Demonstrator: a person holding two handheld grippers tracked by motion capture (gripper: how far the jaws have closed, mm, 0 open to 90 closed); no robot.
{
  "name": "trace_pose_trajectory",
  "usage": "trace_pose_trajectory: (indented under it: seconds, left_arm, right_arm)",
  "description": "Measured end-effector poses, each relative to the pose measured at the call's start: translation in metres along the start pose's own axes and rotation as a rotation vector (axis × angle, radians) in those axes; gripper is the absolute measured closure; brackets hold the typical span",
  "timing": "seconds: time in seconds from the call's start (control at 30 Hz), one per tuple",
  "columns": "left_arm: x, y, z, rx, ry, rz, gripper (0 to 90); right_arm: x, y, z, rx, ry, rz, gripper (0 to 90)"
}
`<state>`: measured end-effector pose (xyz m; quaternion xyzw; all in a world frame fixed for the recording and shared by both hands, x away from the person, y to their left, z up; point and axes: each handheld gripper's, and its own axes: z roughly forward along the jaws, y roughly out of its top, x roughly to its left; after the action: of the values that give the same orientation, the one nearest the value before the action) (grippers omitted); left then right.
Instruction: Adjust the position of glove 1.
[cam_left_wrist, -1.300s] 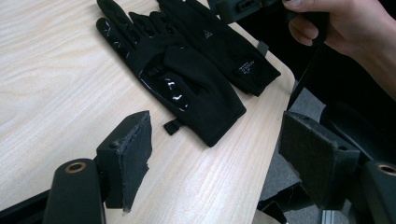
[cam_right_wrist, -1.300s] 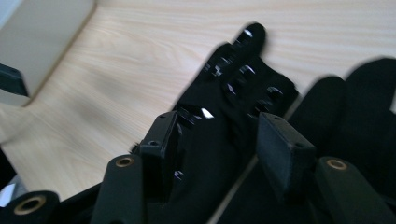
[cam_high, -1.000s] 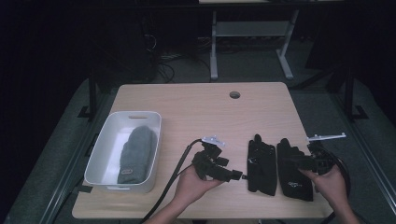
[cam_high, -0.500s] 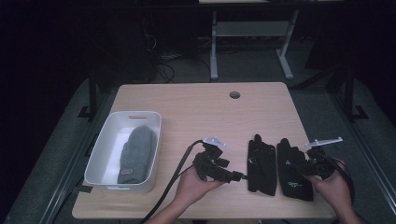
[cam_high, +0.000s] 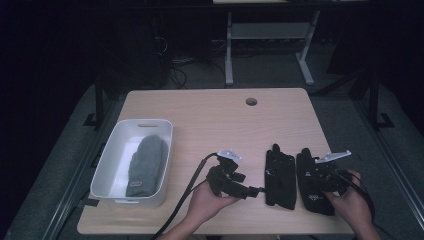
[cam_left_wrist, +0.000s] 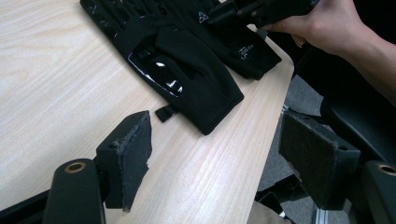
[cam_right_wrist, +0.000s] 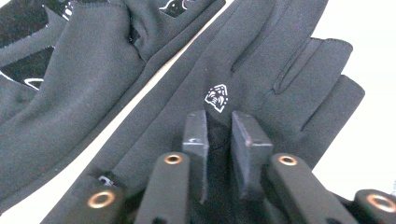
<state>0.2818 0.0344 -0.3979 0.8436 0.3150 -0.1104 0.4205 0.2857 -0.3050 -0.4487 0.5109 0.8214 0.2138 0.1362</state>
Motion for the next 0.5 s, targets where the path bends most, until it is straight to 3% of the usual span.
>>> trace_pose_trajectory:
  seconds: [0.37,0.5]
  left_arm:
    - [0.001,0.001,-0.001,0.001,0.004,-0.002,25.7]
    - [0.001,0.0,-0.001,0.001,0.004,-0.001,25.7]
  right_arm:
    - [-0.004,0.001,-0.007,-0.017,0.032,0.066,85.1]
    - [-0.006,0.005,-0.02,-0.052,0.036,0.086,85.2]
